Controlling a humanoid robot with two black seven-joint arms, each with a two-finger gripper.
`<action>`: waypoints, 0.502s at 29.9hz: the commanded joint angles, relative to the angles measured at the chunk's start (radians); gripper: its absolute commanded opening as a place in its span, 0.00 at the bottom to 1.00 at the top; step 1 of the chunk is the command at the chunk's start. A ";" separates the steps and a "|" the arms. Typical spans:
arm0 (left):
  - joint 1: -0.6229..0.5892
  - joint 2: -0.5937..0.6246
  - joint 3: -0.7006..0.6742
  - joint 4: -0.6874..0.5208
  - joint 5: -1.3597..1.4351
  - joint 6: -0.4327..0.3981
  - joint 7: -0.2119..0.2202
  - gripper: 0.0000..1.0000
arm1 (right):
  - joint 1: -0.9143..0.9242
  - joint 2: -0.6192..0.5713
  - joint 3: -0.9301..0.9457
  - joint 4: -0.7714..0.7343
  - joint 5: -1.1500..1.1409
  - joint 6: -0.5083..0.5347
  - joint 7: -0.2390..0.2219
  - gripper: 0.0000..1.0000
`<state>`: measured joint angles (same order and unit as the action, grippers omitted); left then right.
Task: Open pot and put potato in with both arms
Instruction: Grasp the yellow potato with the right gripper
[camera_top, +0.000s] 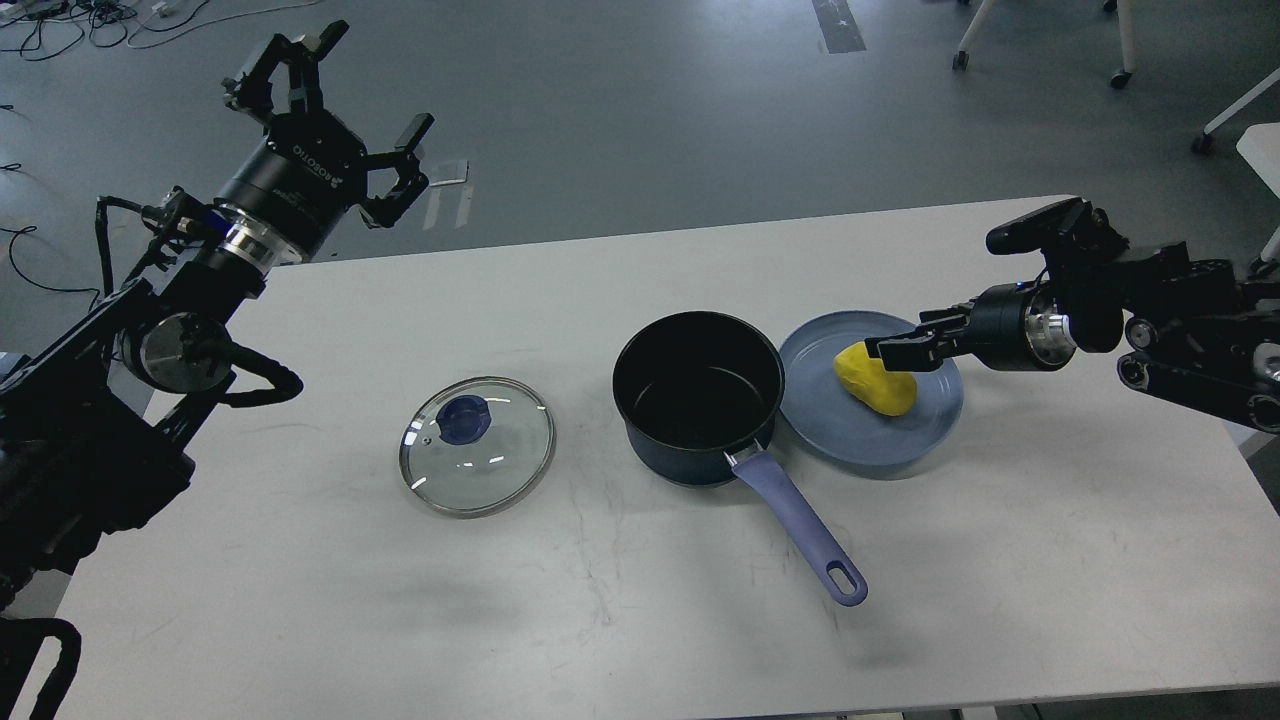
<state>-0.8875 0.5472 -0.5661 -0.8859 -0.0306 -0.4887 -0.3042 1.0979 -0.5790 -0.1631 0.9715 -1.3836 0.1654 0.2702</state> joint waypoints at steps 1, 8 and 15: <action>-0.001 0.011 -0.011 -0.007 -0.002 0.000 -0.001 0.98 | -0.001 0.028 -0.007 -0.025 0.000 0.000 0.001 0.78; 0.001 0.039 -0.011 -0.019 -0.002 0.000 -0.001 0.98 | -0.004 0.048 -0.047 -0.039 0.000 0.000 0.001 0.78; 0.007 0.039 -0.011 -0.019 -0.002 0.000 -0.019 0.98 | -0.010 0.054 -0.065 -0.053 0.000 0.000 0.001 0.78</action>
<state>-0.8842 0.5856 -0.5773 -0.9052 -0.0322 -0.4887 -0.3079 1.0889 -0.5287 -0.2242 0.9287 -1.3837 0.1654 0.2716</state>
